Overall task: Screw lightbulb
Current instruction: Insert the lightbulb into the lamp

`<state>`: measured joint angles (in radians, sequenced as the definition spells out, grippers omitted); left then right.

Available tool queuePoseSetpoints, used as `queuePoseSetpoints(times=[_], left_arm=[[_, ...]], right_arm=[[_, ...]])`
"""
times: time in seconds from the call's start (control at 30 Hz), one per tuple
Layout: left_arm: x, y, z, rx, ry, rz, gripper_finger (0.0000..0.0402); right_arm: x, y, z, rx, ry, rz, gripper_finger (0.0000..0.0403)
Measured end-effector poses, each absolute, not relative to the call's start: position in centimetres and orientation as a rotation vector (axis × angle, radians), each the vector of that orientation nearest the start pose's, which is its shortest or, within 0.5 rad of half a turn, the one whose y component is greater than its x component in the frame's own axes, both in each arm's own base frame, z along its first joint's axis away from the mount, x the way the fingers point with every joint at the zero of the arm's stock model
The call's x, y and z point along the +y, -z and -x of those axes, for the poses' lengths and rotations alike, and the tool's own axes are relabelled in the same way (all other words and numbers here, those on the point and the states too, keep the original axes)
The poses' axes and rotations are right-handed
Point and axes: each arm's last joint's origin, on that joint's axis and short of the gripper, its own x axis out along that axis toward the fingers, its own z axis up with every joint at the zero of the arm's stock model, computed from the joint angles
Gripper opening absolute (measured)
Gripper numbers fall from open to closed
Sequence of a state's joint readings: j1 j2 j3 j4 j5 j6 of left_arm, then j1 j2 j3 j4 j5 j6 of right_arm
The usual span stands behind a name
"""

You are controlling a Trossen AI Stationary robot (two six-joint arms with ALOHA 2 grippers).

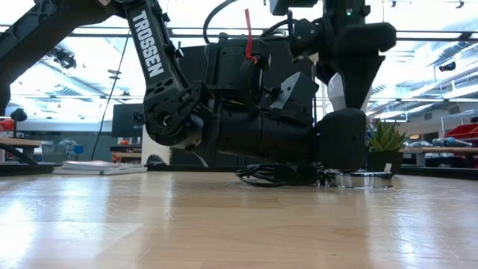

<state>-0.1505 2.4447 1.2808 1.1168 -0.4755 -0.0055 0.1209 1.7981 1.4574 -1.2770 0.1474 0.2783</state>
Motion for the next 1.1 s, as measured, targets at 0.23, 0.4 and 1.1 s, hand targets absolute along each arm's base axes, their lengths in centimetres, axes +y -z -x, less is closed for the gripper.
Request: queuePoseSetpoints(times=[0.23,0.4,1.1], left_arm=[[-5.7,-6.7,-46.5,0.045,-0.326,-0.009,0.02],[-5.7,-6.7,-46.5,0.045,-0.326,-0.01,0.02],[-5.8,-6.7,-46.5,0.045,-0.318,-0.01,0.02]], right_arm=[[2.6,-24.0,-32.2,1.632,0.137,0.102,0.0345],[2.6,-24.0,-32.2,1.631,0.095,0.135,0.0344],[3.9,-23.9,-32.8,1.554,-0.213,0.357,0.0266]])
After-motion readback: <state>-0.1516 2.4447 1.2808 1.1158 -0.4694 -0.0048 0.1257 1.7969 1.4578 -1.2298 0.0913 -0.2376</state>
